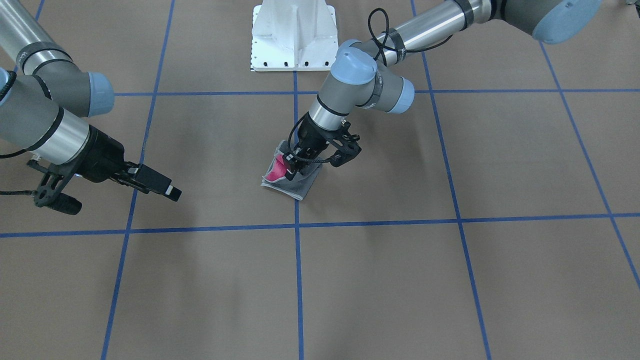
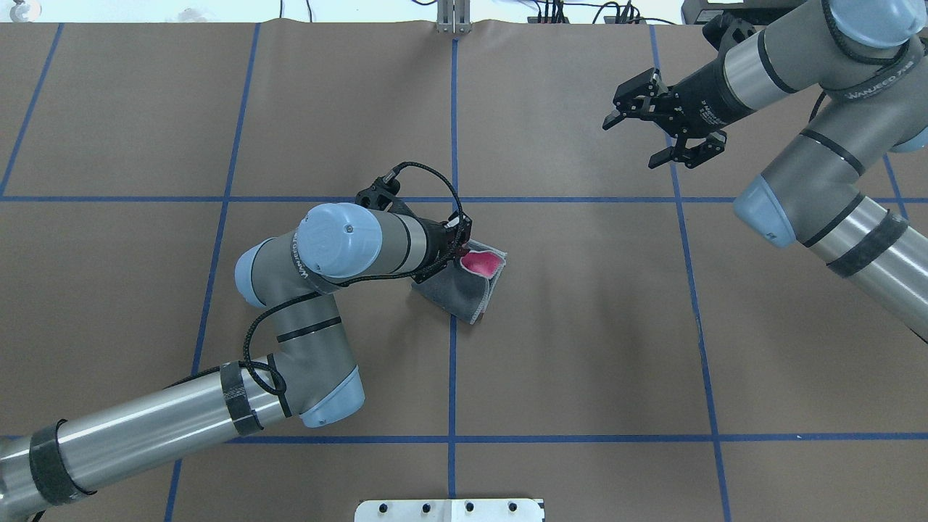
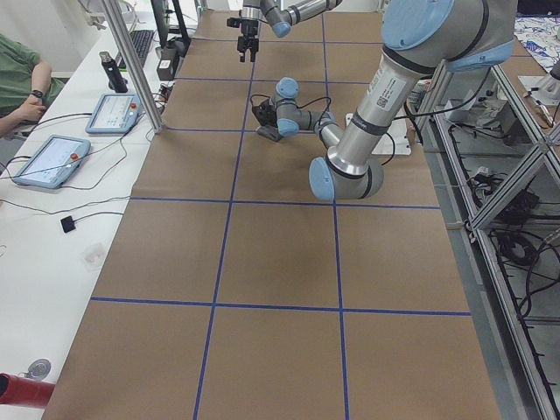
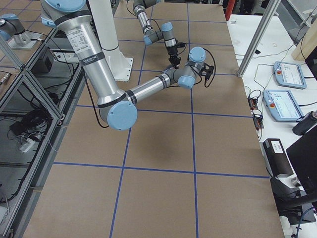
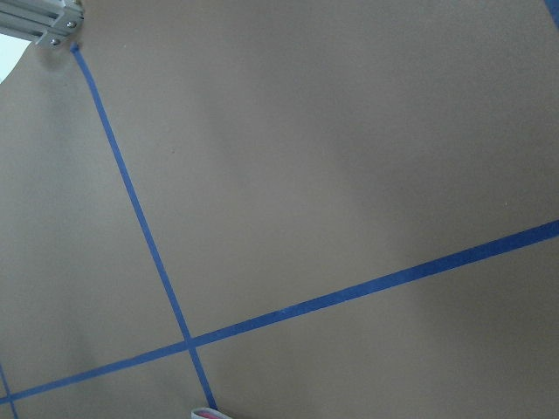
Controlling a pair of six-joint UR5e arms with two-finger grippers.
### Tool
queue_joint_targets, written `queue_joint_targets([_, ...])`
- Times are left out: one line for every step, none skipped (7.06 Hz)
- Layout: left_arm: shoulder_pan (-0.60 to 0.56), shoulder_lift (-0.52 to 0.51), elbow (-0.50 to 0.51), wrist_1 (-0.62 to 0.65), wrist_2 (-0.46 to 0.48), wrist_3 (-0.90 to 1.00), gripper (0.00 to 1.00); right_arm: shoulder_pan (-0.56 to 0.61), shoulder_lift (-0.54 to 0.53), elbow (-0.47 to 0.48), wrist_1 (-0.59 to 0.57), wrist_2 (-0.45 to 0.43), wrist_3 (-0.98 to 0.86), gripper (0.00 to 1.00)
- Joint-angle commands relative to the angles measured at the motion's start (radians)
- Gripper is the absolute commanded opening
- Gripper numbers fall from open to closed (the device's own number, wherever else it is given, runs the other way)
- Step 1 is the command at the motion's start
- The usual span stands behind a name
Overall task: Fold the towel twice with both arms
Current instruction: 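Open the left gripper and raise the left arm away from the towel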
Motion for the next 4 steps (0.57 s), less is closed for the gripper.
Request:
queue_joint_targets([-0.013, -0.003, 0.002, 0.000, 0.001, -0.003, 1.00, 0.001, -0.006, -0.002, -0.001, -0.001, -0.018, 1.00])
queue_joint_targets([-0.030, -0.003, 0.001, 0.000, 0.001, -0.004, 1.00, 0.000, -0.004, 0.000, 0.001, 0.000, -0.018, 1.00])
queue_joint_targets([-0.062, -0.004, 0.001, 0.000, -0.006, -0.003, 1.00, -0.008, 0.005, 0.003, 0.003, 0.002, -0.018, 1.00])
queue_joint_targets([-0.107, -0.003, 0.001, 0.002, -0.039, 0.003, 1.00, -0.028, 0.008, 0.013, 0.004, 0.002, -0.015, 1.00])
